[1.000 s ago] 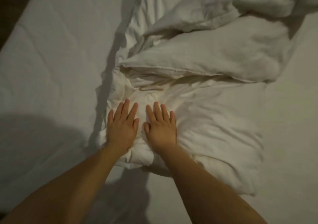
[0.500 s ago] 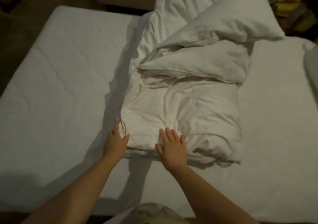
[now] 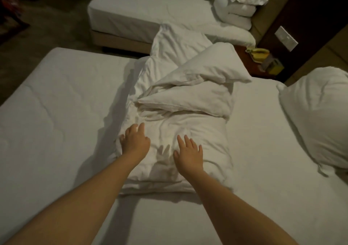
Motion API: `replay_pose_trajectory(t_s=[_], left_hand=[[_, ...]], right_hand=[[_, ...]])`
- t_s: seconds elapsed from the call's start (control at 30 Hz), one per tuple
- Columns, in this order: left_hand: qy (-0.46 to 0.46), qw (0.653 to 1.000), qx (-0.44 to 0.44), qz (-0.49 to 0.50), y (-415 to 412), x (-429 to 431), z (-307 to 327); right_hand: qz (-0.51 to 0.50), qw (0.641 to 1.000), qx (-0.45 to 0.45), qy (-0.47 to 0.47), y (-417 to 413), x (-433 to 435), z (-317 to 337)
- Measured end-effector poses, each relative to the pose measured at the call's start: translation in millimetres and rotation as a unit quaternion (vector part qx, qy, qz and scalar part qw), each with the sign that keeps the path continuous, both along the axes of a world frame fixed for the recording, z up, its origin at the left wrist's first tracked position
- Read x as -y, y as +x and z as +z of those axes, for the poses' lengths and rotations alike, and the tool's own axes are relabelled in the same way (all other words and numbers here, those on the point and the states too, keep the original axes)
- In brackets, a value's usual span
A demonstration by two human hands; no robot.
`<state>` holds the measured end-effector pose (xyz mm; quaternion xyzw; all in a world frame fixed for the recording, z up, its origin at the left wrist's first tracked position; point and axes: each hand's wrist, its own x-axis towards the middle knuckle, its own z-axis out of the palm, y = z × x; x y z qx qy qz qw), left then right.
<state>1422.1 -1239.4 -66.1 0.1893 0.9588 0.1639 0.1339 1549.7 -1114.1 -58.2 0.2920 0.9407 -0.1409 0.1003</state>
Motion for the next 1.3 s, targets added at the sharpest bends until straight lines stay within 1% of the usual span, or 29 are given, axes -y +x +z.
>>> replay_pose_trajectory(t_s=[0.13,0.2,0.23,0.3,0.37,0.4,0.5,0.57,0.63,0.67,0.73,0.77,0.83,0.87,0.9,0.93,1.0,1.07,1.13,1.2,1.27,1.3], left_hand=[[0.003,0.998,-0.025,-0.060,-11.9,-31.6,7.1],[-0.014,0.994,-0.041,-0.099,-23.2,-46.6,8.1],[-0.028,0.991,-0.047,-0.122,-28.3,-55.6,6.7],[-0.058,0.983,-0.038,-0.172,-37.6,-75.5,0.8],[-0.084,0.971,-0.021,-0.222,-46.4,-97.7,-9.4],[-0.096,0.964,-0.024,-0.248,-50.7,-109.1,-14.8],[-0.125,0.942,-0.044,-0.308,-63.3,-139.9,-30.3],[-0.124,0.934,-0.058,-0.329,-72.7,-154.9,-38.2],[-0.072,0.930,-0.090,-0.348,-84.6,-166.7,-41.1],[-0.051,0.924,-0.113,-0.361,-92.0,-174.7,-41.8],[-0.045,0.920,-0.170,-0.350,-115.2,-196.4,-32.9],[-0.020,0.927,-0.189,-0.324,-131.0,-210.1,-18.2],[0.068,0.948,-0.206,-0.234,-171.5,-238.4,14.0],[0.079,0.959,-0.210,-0.175,-193.1,-247.8,29.1],[0.075,0.970,-0.202,-0.116,-215.5,-252.2,43.3],[0.077,0.979,-0.178,-0.062,-236.3,-251.8,54.1],[0.083,0.989,-0.120,0.021,-265.1,-242.3,63.7],[0.061,0.995,-0.070,0.037,-277.7,-228.4,58.8],[0.022,0.998,-0.055,-0.005,-275.7,-219.7,51.1],[0.014,0.996,-0.069,-0.052,-266.8,-219.0,48.0],[0.001,0.994,-0.081,-0.074,-257.7,-223.5,47.3],[-0.012,0.993,-0.090,-0.081,-253.2,-225.2,48.6]], right_hand=[[-0.013,1.000,-0.008,0.013,-25.1,-14.7,5.7],[-0.034,0.999,-0.018,0.010,-37.4,-26.7,7.4],[-0.057,0.998,-0.028,-0.011,-43.4,-34.0,6.6],[-0.120,0.988,-0.045,-0.086,-53.9,-48.9,1.4],[-0.168,0.973,-0.039,-0.153,-67.0,-69.0,-8.2],[-0.175,0.970,-0.028,-0.168,-73.4,-80.8,-14.3],[-0.170,0.973,0.007,-0.156,-92.3,-119.4,-31.1],[-0.178,0.973,0.027,-0.145,-106.5,-145.2,-38.1],[-0.172,0.978,0.044,-0.106,-122.7,-173.8,-36.5],[-0.158,0.984,0.051,-0.067,-133.8,-190.2,-30.3],[-0.131,0.990,0.044,0.022,-166.3,-225.9,-2.6],[-0.125,0.991,0.010,0.055,-190.0,-241.7,19.0],[-0.088,0.986,-0.108,0.092,-247.2,-261.6,69.6],[-0.046,0.979,-0.165,0.112,-279.0,-263.3,94.3],[0.007,0.969,-0.204,0.141,-308.0,-260.1,112.0],[0.060,0.958,-0.222,0.171,-330.3,-252.8,124.6],[0.157,0.942,-0.210,0.211,-352.6,-235.3,124.9],[0.226,0.938,-0.164,0.205,-349.1,-226.3,95.1],[0.218,0.957,-0.127,0.146,-330.6,-228.0,59.1],[0.153,0.980,-0.094,0.083,-313.5,-230.1,31.1],[0.050,0.994,-0.090,0.036,-296.2,-227.7,14.2],[-0.028,0.994,-0.110,0.003,-286.1,-230.5,7.5]])
